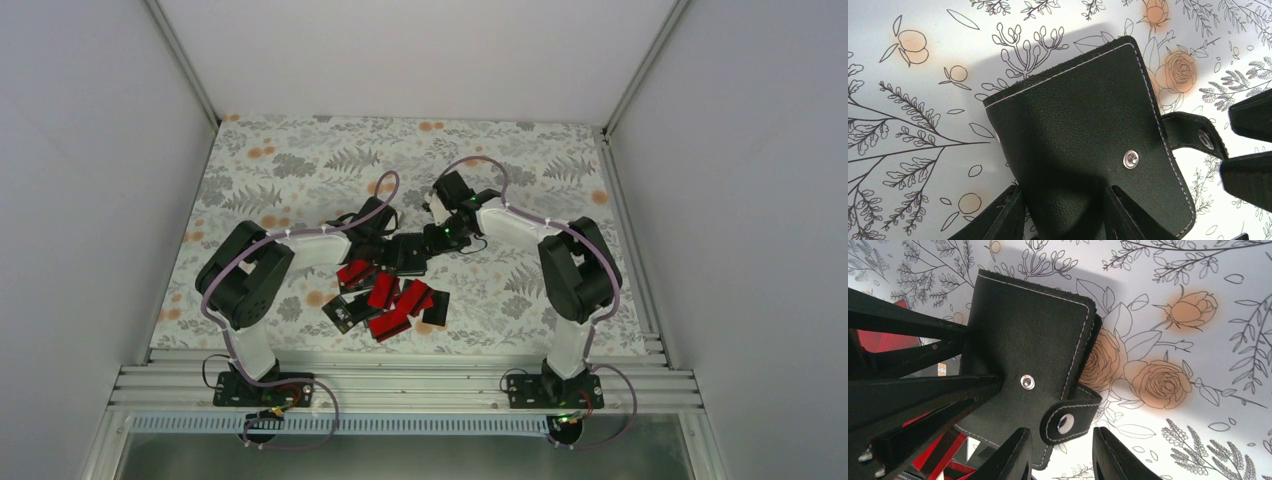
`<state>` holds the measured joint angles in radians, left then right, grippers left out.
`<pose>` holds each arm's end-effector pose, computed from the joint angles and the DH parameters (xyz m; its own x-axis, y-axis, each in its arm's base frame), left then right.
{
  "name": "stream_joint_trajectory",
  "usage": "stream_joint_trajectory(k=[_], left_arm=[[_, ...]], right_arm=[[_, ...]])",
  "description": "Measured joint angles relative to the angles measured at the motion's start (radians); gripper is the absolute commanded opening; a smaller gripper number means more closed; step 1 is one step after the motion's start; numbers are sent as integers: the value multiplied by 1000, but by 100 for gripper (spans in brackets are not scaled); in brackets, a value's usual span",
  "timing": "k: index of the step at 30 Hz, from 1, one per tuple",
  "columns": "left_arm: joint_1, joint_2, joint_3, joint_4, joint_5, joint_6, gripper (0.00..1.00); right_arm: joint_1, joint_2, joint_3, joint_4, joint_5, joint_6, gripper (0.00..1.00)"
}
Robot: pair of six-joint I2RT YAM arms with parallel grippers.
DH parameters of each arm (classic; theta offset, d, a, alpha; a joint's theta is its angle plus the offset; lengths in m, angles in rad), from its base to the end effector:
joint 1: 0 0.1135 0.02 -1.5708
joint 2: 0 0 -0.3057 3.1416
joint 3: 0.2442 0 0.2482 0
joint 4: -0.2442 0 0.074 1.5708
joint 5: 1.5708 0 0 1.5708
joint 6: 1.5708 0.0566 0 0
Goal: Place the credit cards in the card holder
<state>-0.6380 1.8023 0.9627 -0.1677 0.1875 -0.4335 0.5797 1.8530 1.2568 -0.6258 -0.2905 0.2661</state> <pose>0.2868 -0.2258 0.1623 -0.8957 0.1503 -0.4185 0.3184 0.8739 -0.3674 0.3107 0.2228 0.2010 -0.9181 -0.3000 -0.2590 -0.3786 0.8570 0.3496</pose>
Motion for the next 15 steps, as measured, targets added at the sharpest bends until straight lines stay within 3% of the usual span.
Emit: stream_joint_trajectory(k=[15], left_arm=[[0, 0, 0, 0, 0, 0, 38]], right_arm=[[34, 31, 57, -25, 61, -6, 20]])
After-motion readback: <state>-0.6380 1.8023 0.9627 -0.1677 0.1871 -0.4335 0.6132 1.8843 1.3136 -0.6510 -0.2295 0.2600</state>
